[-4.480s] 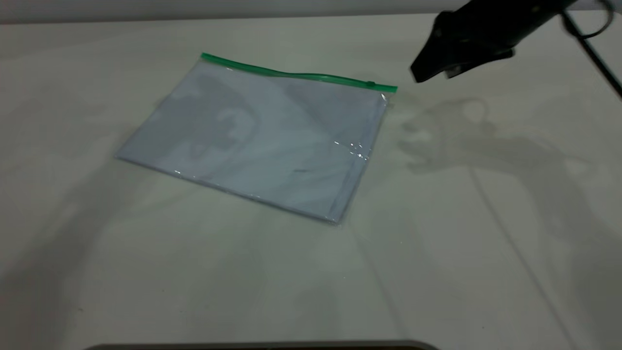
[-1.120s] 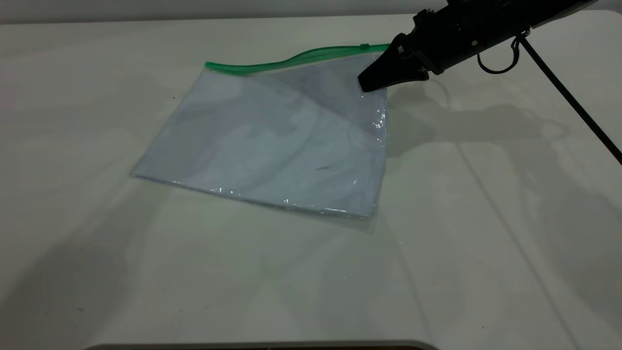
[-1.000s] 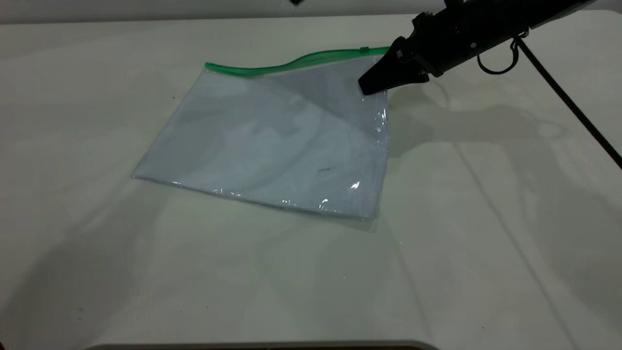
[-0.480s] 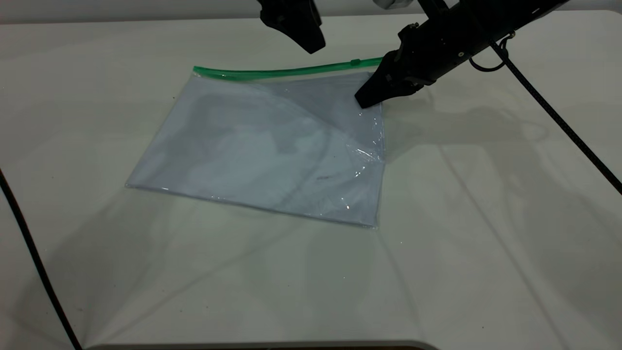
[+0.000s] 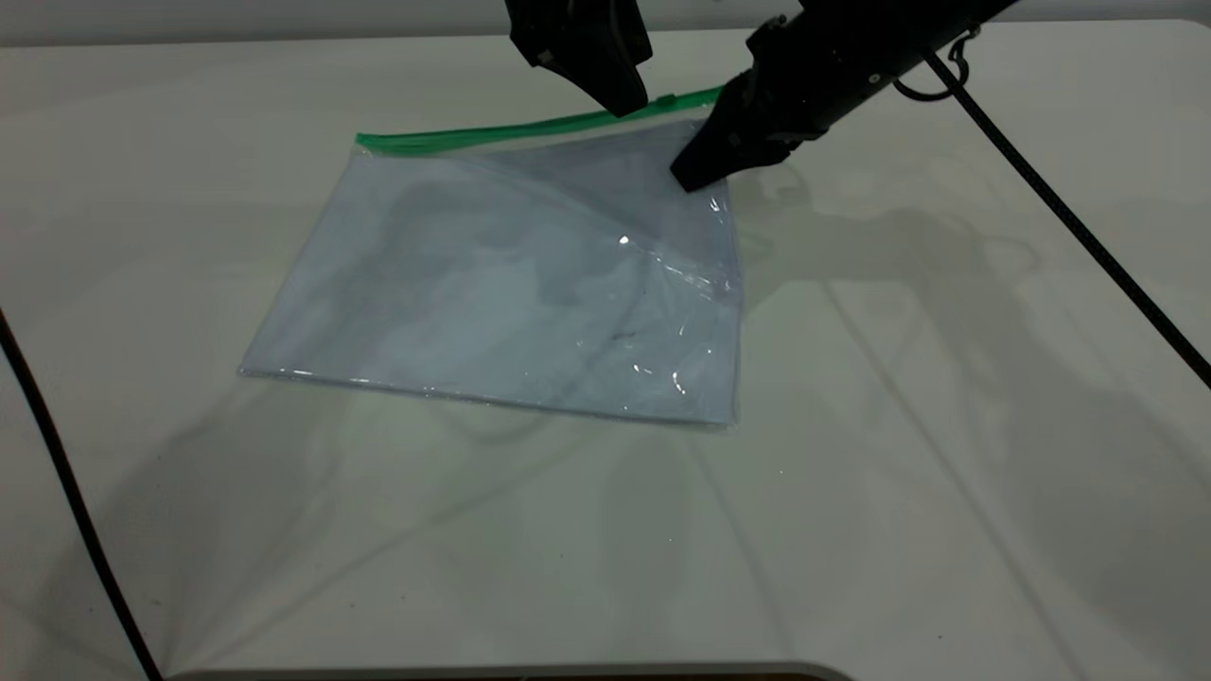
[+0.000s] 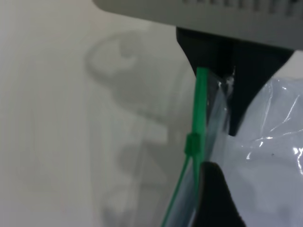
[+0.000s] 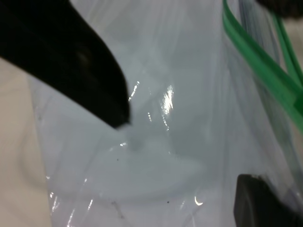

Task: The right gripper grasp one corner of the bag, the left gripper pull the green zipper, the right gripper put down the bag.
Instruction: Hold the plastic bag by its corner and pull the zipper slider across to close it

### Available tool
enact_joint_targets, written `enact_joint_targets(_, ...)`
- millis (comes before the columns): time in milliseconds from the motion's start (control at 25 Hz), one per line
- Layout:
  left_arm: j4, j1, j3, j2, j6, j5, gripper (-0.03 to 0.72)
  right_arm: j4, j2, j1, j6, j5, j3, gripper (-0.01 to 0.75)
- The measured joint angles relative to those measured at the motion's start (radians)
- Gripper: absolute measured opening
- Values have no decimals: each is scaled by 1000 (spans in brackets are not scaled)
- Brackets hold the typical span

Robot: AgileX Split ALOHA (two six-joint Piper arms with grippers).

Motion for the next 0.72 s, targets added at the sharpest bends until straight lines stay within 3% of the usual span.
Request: enact_joint_targets(720,-11,0,-1,3,44,-40,519,-52,-65,53,-2,29,1,35)
